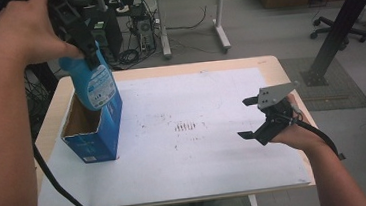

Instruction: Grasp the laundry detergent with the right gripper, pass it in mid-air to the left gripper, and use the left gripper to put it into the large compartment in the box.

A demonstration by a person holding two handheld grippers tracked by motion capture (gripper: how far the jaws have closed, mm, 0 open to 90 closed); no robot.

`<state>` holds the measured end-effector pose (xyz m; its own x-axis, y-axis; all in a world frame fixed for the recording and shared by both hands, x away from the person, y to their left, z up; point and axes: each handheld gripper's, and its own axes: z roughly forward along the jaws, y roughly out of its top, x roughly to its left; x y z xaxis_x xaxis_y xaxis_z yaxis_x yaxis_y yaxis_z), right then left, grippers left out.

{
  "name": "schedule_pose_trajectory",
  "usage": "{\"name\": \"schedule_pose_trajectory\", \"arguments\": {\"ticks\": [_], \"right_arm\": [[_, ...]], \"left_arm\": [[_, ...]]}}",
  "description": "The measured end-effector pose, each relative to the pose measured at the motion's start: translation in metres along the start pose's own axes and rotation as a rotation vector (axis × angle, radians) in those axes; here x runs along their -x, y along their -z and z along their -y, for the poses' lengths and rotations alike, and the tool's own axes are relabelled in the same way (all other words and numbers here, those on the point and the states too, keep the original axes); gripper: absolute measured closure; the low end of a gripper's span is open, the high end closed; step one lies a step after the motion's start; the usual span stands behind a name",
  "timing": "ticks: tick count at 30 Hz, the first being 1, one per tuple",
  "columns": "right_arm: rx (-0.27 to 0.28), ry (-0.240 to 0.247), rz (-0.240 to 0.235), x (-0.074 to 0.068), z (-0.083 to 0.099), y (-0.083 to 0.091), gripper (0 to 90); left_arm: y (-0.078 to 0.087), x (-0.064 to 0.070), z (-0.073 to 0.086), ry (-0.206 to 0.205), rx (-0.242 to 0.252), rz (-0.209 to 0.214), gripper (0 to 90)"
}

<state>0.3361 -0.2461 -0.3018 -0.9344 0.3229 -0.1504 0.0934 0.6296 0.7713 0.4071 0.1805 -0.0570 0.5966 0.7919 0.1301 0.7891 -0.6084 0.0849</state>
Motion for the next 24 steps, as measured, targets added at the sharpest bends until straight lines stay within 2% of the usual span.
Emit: {"name": "schedule_pose_trajectory", "arguments": {"ticks": [7,10,17,24], "right_arm": [[-0.002,0.005,-0.006,0.0,-0.002,-0.001,0.1],[-0.002,0.005,-0.008,0.0,-0.003,-0.002,0.1],[-0.007,0.008,-0.016,-0.001,-0.003,-0.004,0.1],[-0.008,0.012,-0.02,-0.002,-0.004,-0.004,0.2]], "left_arm": [[0.008,-0.012,0.006,0.131,0.005,0.013,37.8],[0.009,-0.015,0.008,0.173,0.008,0.015,37.9],[0.011,-0.02,0.012,0.235,-0.008,0.016,37.8],[0.011,-0.027,0.016,0.343,-0.005,0.007,37.8]]}}
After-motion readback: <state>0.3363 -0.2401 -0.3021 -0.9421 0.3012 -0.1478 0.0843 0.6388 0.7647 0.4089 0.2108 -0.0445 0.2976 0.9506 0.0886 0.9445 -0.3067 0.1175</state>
